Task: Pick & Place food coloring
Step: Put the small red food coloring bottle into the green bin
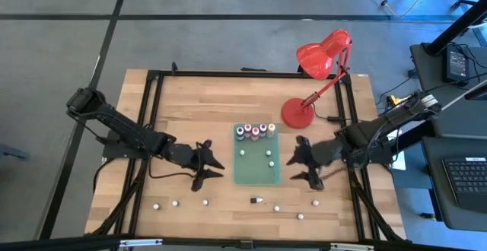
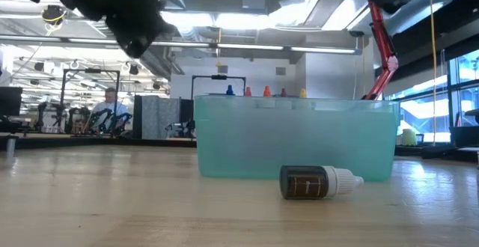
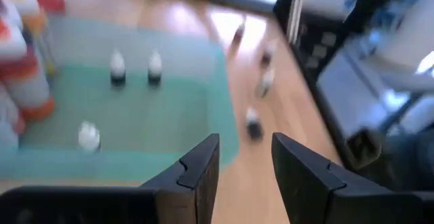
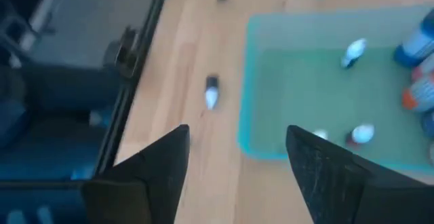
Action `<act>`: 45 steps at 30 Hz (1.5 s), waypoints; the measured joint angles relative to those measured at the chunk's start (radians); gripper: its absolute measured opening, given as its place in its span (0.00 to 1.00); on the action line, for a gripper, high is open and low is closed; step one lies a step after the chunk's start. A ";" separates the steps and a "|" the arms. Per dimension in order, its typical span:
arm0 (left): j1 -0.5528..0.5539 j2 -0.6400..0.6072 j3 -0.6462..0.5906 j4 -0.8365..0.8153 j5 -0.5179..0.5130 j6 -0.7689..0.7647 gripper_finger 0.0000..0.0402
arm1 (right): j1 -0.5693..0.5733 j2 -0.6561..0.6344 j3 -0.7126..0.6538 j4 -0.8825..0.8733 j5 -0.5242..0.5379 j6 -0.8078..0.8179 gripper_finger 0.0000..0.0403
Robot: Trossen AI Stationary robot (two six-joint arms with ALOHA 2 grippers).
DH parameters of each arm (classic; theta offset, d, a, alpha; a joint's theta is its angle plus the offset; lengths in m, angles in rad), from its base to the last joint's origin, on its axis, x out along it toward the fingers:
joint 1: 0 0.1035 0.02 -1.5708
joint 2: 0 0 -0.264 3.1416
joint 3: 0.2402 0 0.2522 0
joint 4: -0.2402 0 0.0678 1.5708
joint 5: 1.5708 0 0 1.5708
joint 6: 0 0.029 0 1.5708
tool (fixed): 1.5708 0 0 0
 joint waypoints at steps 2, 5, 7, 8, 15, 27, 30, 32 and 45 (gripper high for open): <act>-0.017 0.000 -0.033 0.122 -0.005 0.053 0.32 | 0.080 0.024 0.037 -0.087 0.072 0.039 0.61; -0.029 0.000 -0.082 0.325 0.055 0.148 0.32 | 0.191 0.080 0.077 -0.191 0.160 0.160 0.61; -0.030 -0.002 -0.111 0.440 0.089 0.167 0.32 | 0.252 0.121 0.087 -0.228 0.161 0.279 0.61; -0.033 -0.002 -0.122 0.458 0.092 0.175 0.32 | 0.279 0.141 0.089 -0.238 0.162 0.338 0.61; -0.021 -0.001 -0.128 0.451 0.064 0.206 0.32 | 0.433 0.246 0.093 -0.346 0.165 0.627 0.62; 0.015 -0.001 -0.128 0.451 0.065 0.248 0.32 | 0.522 0.405 0.093 -0.342 0.226 0.734 0.62; 0.015 -0.001 -0.128 0.451 0.065 0.248 0.32 | 0.521 0.444 0.093 -0.349 0.156 0.762 0.62; 0.015 -0.001 -0.128 0.451 0.065 0.248 0.32 | 0.521 0.468 0.092 -0.350 0.137 0.768 0.61; 0.015 0.000 -0.128 0.451 0.067 0.248 0.32 | 0.521 0.541 0.092 -0.341 0.111 0.758 0.41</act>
